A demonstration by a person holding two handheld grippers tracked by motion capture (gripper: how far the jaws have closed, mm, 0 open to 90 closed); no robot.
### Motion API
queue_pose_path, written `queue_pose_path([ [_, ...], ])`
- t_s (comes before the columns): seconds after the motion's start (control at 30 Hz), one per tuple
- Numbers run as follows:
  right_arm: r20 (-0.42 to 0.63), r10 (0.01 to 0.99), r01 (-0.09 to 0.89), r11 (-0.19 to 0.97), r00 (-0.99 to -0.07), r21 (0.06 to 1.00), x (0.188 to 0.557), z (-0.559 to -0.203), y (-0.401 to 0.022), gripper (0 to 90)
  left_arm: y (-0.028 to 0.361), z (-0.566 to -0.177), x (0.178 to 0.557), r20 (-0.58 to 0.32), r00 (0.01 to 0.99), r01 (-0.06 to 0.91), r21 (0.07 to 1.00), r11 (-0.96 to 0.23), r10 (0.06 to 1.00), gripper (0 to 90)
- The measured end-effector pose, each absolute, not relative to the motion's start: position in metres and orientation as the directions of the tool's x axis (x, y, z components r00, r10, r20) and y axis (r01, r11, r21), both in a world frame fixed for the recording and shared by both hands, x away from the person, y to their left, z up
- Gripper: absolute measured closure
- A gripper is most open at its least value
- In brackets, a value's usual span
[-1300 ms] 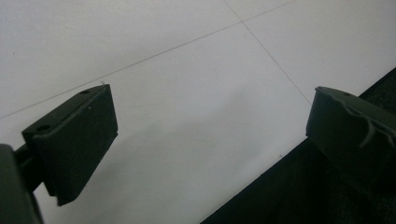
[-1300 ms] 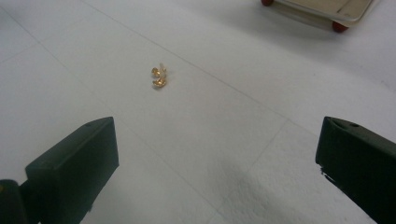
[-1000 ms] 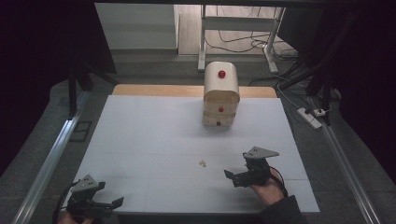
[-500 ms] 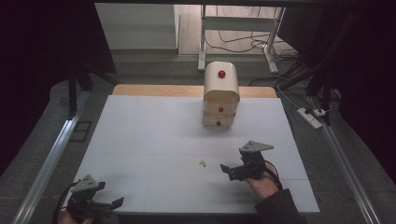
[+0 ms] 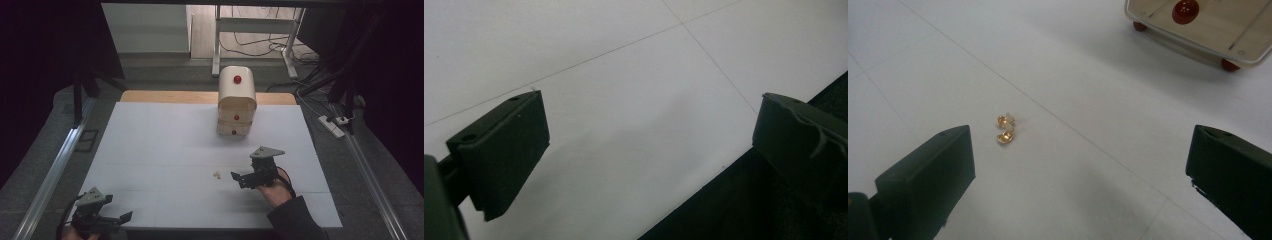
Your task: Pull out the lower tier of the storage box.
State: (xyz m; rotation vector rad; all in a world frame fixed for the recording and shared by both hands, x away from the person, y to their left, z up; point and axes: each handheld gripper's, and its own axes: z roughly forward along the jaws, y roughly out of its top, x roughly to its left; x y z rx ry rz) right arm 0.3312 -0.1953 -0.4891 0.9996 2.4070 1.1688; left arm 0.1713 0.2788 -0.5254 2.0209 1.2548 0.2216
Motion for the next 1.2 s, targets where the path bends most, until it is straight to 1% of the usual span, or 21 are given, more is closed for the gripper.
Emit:
queue_pose_path([
  [0.37,0.061,0.705,0.477,0.411,-0.706,0.777,0.348,-0.489,-0.186,0.0,0.279,-0.526,0.172,-0.227,0.505,0.708,0.661,-0.249,0.833,1.8],
  [0.63,0.017,0.725,0.486,0.444,-0.689,0.753,0.357,-0.493,-0.176,0.0,0.279,-0.526,0.172,-0.228,0.505,0.709,0.66,-0.249,0.833,1.8],
  [0.77,-0.011,0.749,0.494,0.448,-0.662,0.745,0.363,-0.494,-0.174,0.0,0.279,-0.526,0.172,-0.229,0.504,0.71,0.659,-0.248,0.833,1.8],
  [1.2,-0.028,0.791,0.528,0.435,-0.612,0.73,0.388,-0.499,-0.161,0.0,0.28,-0.526,0.172,-0.232,0.503,0.711,0.658,-0.246,0.833,1.8],
])
